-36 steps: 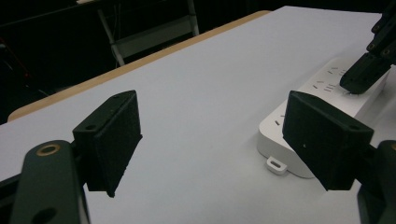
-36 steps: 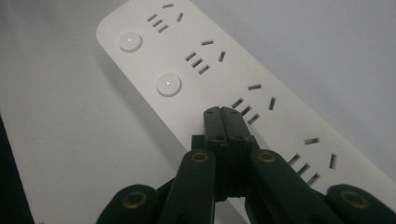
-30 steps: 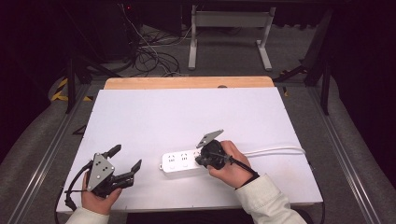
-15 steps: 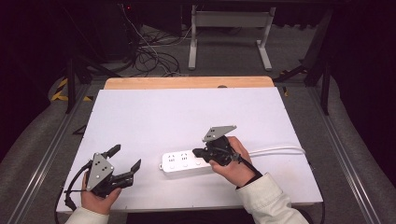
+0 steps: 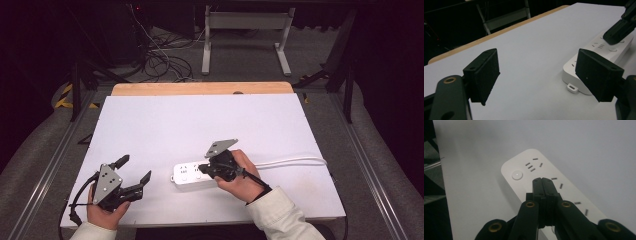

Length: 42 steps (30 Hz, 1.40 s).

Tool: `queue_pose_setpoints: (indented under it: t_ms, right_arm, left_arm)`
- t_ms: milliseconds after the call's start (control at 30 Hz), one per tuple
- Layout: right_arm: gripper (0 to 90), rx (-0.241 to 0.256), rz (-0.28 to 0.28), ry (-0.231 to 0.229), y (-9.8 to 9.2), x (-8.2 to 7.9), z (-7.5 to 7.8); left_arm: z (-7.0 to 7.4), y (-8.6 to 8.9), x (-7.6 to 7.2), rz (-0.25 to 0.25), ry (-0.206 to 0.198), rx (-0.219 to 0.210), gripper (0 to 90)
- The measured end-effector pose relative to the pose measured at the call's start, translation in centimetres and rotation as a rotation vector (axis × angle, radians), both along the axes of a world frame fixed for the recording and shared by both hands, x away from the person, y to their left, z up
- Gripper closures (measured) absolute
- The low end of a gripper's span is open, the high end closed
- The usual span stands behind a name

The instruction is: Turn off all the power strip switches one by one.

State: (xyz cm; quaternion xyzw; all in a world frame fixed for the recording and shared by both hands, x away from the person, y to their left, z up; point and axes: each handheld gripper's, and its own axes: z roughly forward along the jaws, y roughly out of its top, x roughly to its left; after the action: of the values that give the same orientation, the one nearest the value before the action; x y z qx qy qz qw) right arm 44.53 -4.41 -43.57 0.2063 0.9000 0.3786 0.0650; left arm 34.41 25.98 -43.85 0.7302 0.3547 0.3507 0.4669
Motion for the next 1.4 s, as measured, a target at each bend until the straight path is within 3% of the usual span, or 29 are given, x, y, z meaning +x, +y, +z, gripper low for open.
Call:
queue_pose_setpoints:
  t_ms: [167, 1033, 1400]
  right_arm:
    - [90.0, -0.039, 0.023, -0.001, 1.2, 0.0, -0.9]
    - [90.0, -0.091, 0.036, -0.005, 1.7, 0.0, -1.6]
    - [90.0, -0.088, 0.031, -0.006, 1.7, -0.1, -1.7]
  left_arm:
    - [0.0, 0.1, 0.0, -0.002, 0.002, -0.002, 19.8]
    - [0.0, 0.1, 0.0, 0.0, 0.002, -0.004, 19.8]
    - [0.0, 0.0, -0.1, 0.001, 0.005, -0.006, 19.8]
